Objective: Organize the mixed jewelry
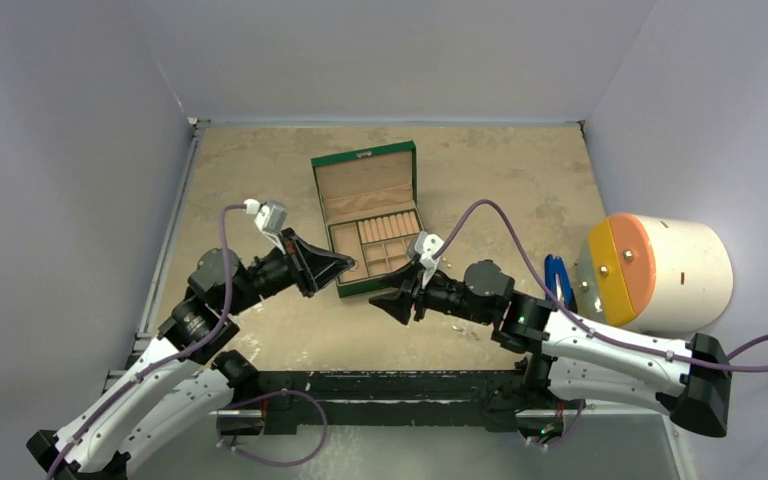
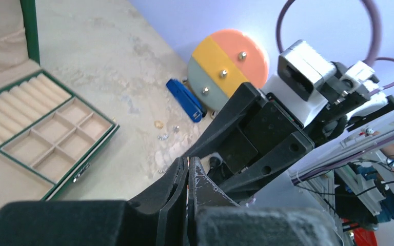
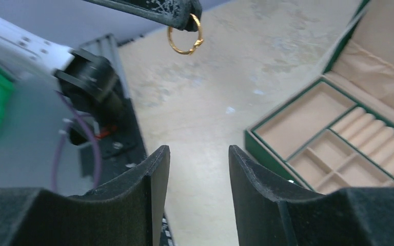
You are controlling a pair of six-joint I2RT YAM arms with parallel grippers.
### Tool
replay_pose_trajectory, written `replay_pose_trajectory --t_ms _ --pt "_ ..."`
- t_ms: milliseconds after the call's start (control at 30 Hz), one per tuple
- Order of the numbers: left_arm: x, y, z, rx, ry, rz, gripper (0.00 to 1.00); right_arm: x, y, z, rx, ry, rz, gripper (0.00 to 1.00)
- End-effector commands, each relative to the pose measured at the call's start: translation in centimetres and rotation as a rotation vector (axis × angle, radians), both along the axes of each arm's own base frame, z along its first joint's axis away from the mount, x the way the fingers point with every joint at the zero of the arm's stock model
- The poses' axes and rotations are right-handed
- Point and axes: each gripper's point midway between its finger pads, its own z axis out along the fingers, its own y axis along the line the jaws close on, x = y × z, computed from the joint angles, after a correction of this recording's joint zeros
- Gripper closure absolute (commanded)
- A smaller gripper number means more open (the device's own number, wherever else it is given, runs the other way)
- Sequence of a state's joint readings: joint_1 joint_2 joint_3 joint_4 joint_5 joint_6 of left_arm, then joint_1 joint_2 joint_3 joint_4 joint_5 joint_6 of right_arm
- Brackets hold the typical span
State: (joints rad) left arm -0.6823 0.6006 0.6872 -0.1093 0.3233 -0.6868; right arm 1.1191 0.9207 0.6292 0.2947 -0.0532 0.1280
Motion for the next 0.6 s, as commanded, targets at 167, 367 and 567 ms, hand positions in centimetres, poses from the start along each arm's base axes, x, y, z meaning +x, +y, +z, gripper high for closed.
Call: replay_pose_trajectory --t_ms 167,367,567 --pt "-0.5 0.3 6.2 -0.238 -0.117 0.007 1.0 -3.6 1.9 8.5 0.399 0.151 0.199 0.52" --pt "-1.4 0.6 7.9 -0.319 -0.127 -0.015 1.0 -3.7 2.4 12.0 0.508 0.223 0.218 0.52" --pt "-2.4 0.9 9.6 -0.379 -0.147 -0.049 1.0 -3.6 1.8 15.3 0.65 0.228 0.218 0.53"
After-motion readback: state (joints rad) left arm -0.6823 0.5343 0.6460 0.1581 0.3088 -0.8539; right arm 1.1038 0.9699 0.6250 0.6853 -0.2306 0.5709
